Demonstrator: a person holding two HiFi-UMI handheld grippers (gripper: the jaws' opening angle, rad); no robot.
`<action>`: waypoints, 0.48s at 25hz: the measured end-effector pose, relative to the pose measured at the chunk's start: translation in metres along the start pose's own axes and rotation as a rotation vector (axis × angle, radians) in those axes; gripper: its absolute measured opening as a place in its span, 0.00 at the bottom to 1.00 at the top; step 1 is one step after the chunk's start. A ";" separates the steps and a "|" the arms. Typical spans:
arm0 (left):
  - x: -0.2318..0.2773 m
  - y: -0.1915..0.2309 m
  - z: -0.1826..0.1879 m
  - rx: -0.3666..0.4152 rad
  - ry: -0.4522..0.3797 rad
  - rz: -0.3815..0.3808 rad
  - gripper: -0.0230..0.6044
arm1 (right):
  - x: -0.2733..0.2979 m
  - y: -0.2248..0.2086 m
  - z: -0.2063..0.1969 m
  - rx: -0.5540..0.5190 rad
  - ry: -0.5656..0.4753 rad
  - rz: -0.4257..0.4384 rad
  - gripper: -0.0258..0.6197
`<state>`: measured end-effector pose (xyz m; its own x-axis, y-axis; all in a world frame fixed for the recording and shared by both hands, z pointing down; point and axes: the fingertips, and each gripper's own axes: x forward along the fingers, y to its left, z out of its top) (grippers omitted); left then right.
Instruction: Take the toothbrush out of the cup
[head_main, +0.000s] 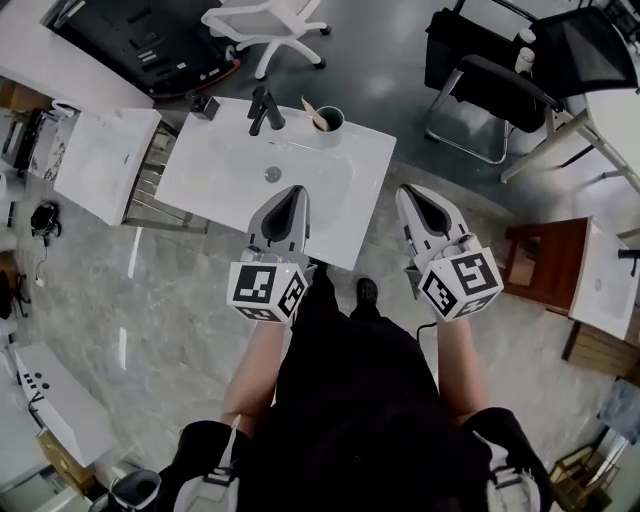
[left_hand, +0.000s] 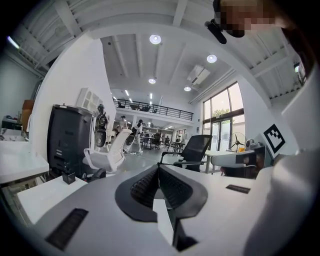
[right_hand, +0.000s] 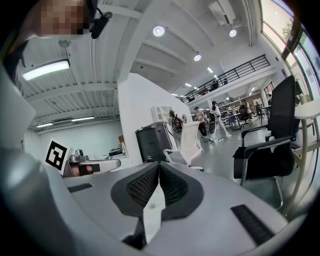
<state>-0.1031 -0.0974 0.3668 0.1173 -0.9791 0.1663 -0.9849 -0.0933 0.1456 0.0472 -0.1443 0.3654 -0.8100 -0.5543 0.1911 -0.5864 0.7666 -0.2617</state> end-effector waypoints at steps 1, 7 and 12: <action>0.006 0.005 0.002 0.002 0.000 -0.013 0.06 | 0.004 0.000 0.002 -0.003 -0.001 -0.011 0.09; 0.045 0.038 0.015 0.015 0.008 -0.087 0.06 | 0.035 0.004 0.021 -0.011 -0.028 -0.090 0.09; 0.074 0.058 0.016 0.020 0.035 -0.171 0.07 | 0.060 0.008 0.025 -0.017 -0.029 -0.144 0.09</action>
<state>-0.1534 -0.1786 0.3717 0.2871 -0.9419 0.1744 -0.9526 -0.2616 0.1556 -0.0055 -0.1796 0.3510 -0.7177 -0.6677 0.1975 -0.6963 0.6841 -0.2174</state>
